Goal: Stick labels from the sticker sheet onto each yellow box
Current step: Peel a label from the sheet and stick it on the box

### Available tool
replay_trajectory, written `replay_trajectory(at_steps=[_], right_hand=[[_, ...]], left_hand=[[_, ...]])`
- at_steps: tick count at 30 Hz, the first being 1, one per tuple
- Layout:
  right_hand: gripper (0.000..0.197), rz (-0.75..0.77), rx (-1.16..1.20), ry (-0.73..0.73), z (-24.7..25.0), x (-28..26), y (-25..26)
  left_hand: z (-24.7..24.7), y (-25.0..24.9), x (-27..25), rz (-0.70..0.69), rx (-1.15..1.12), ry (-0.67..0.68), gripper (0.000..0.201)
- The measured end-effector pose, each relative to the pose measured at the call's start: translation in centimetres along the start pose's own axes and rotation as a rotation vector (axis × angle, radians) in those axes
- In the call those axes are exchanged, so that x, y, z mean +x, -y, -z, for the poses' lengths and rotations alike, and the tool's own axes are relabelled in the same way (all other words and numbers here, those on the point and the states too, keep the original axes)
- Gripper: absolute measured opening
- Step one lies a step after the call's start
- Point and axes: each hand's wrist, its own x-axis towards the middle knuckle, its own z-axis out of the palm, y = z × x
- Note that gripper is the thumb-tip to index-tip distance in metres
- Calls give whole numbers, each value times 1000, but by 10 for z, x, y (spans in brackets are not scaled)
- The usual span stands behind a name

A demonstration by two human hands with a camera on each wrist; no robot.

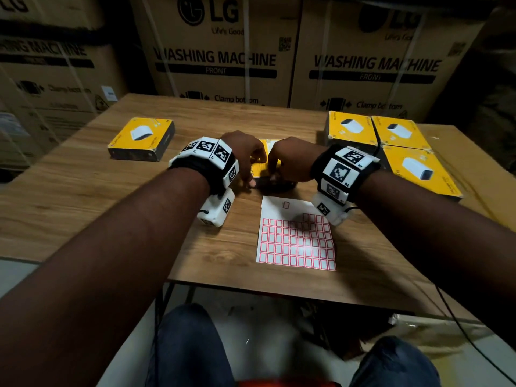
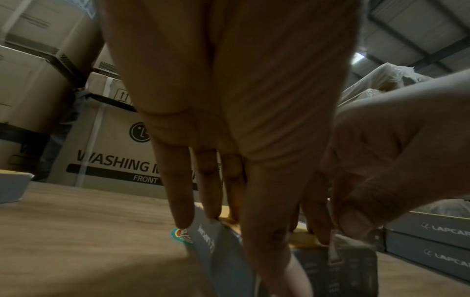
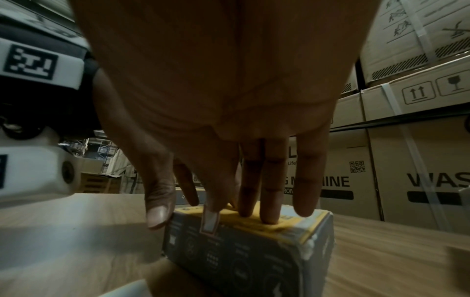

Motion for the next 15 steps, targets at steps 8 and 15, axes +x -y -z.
replay_trajectory(at_steps=[8,15], right_hand=[[28,-16,17,-10,-2,0,0],[20,-40,-9,-70,-9,3,2]], left_hand=[[-1,0,1,1,0,0,79],[-2,0,0,18,-10,-14,77]])
